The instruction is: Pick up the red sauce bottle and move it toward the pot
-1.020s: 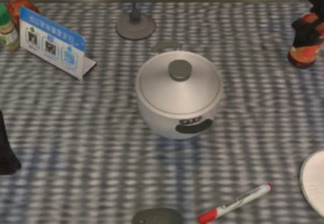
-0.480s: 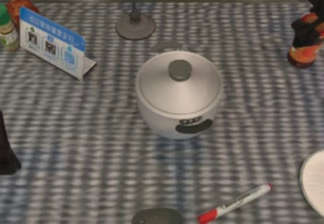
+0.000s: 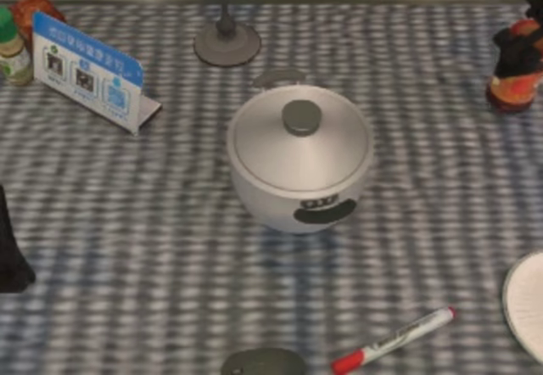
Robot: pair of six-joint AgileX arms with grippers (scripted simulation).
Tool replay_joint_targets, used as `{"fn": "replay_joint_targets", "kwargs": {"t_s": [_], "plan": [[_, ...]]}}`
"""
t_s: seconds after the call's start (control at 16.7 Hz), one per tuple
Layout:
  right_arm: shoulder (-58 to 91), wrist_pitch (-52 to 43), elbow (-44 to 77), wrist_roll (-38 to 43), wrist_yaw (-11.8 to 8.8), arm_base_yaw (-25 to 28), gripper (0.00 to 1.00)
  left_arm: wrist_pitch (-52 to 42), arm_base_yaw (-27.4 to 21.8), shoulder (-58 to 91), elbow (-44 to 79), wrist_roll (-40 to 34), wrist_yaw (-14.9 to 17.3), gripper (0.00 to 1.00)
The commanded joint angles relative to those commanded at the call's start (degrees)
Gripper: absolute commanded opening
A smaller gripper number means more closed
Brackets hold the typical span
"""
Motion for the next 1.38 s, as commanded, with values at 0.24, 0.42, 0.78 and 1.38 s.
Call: {"fn": "replay_joint_targets", "kwargs": {"t_s": [0.24, 0.42, 0.78, 1.38], "plan": [[-12.6, -0.5, -11.8, -0.2, -0.2, 0.3, 0.0, 0.0, 0.0, 0.0, 0.0, 0.0, 0.0, 1.0], [-21.8, -0.9, -20.5, -0.4, -0.3, 0.4, 0.0, 0.0, 0.0, 0.0, 0.0, 0.0, 0.0, 1.0], [-25.9, -1.2, -24.7, -0.6, -0.4, 0.5, 0.0, 0.0, 0.0, 0.0, 0.0, 0.0, 0.0, 1.0], [-28.1, 5.2, -32.5, 21.1, 5.8, 7.8, 0.0, 0.0, 0.0, 0.0, 0.0, 0.0, 0.0, 1.0]]}}
